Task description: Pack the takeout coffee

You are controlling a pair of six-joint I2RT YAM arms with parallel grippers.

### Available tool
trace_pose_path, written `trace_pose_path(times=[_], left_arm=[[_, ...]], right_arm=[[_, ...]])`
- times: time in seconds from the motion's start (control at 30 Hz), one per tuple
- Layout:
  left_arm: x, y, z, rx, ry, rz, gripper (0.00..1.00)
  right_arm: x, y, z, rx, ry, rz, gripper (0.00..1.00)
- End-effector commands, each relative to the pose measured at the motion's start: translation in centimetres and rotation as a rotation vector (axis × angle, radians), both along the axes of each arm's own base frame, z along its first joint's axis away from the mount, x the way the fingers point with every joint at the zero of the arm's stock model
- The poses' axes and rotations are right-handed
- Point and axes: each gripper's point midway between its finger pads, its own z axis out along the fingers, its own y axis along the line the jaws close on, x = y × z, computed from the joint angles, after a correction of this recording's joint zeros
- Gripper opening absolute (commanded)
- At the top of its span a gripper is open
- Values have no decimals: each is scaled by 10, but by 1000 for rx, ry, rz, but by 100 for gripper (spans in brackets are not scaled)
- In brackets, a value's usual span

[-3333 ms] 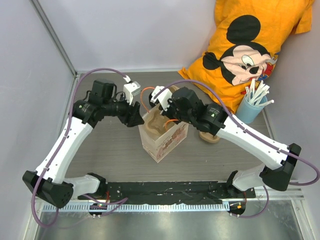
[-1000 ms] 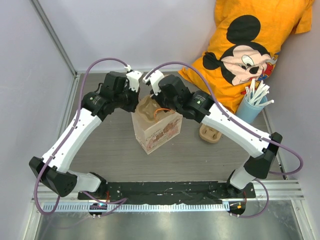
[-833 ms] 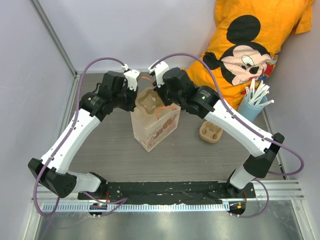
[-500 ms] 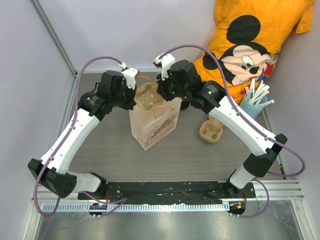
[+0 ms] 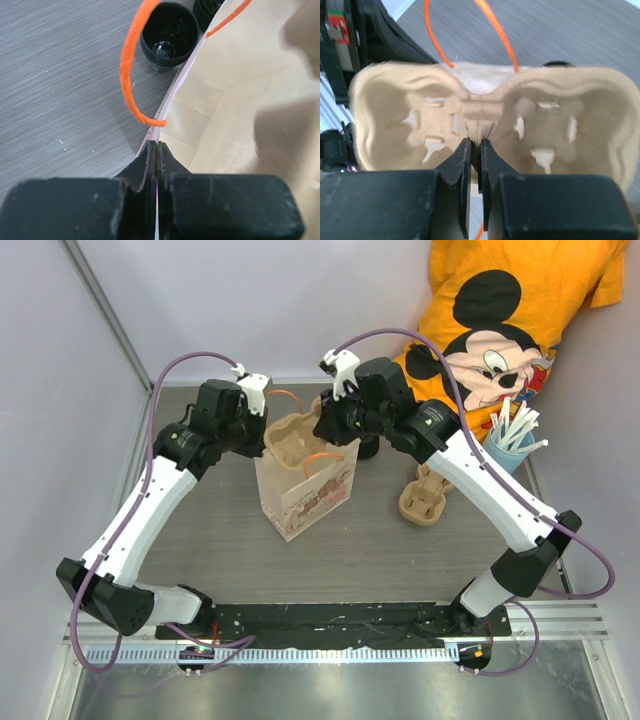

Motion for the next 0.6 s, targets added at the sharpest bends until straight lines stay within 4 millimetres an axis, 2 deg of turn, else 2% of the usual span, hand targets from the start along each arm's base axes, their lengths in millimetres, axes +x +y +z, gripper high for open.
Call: trace_pose_path(times=[0.0, 0.33, 0.43, 0.57], left_arm=[[5, -6, 13, -54, -47, -10, 0], [6, -8, 14, -65, -46, -19, 0], [6, -6, 12, -63, -44, -11, 0], [7, -4, 11, -65, -42, -3, 0]], right_arm=[[-10, -5, 19, 64, -38, 22, 1], [-10, -9, 29, 106, -33, 22, 1], [-18, -7, 40, 165, -7, 65, 1], [-27, -3, 40, 218, 46, 113, 1]])
